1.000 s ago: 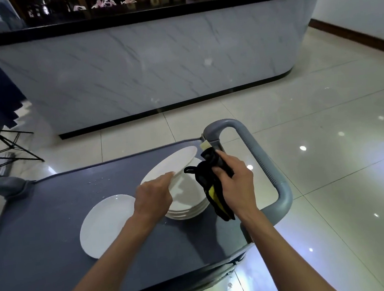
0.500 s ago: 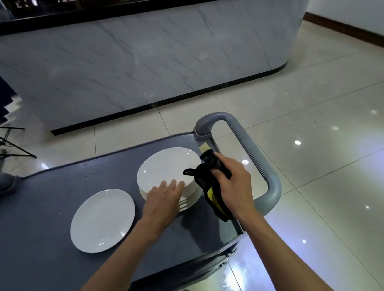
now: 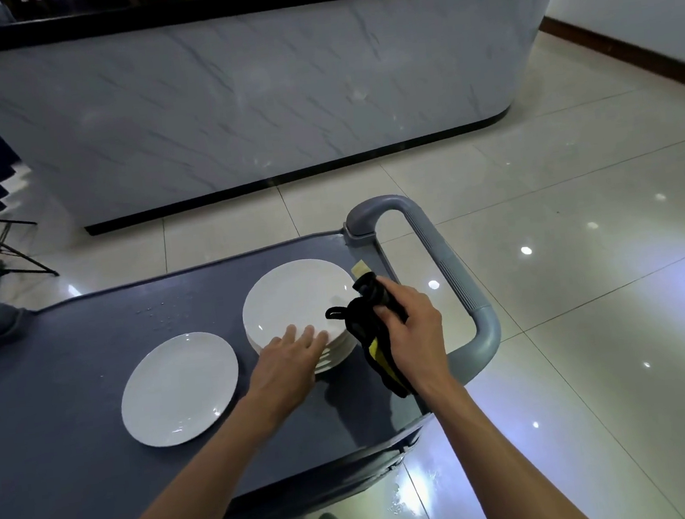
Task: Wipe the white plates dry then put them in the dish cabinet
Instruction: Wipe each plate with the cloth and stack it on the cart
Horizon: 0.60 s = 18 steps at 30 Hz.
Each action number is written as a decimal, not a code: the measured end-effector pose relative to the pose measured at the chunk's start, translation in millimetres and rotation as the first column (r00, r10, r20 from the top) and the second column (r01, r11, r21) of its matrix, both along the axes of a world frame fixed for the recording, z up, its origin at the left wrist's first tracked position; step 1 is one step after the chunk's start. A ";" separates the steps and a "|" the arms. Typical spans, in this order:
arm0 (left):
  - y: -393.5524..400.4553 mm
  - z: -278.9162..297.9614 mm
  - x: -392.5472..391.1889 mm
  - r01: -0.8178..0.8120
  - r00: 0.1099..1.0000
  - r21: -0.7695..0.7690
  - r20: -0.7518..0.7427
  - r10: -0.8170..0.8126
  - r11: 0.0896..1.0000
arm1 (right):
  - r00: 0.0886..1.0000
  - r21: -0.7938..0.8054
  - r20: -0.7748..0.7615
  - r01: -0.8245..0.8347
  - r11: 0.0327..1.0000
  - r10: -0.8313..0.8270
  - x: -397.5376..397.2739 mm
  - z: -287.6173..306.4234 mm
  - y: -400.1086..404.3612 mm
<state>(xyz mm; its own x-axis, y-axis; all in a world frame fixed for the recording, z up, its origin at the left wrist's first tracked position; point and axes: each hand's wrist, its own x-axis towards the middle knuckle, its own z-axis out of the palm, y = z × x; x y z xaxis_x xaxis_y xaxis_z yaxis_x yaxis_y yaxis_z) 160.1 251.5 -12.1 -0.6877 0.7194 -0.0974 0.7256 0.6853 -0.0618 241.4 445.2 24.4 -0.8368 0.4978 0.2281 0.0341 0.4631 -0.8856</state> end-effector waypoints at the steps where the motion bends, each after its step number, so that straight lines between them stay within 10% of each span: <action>1: -1.0 -1.3 0.0 0.013 1.000 -0.009 -0.006 -0.013 1.000 | 1.000 0.008 -0.004 -0.004 1.000 0.004 -0.5 0.7 -2.0; 9: -18.5 8.4 3.5 0.126 0.992 0.281 -0.048 -0.117 0.952 | 0.997 0.038 -0.018 -0.071 0.997 0.072 -11.7 8.4 -16.8; 18: -75.2 8.4 -14.0 -0.084 0.991 0.417 -0.056 0.118 0.905 | 0.982 0.058 -0.010 -0.187 0.981 0.188 -46.6 15.6 -70.0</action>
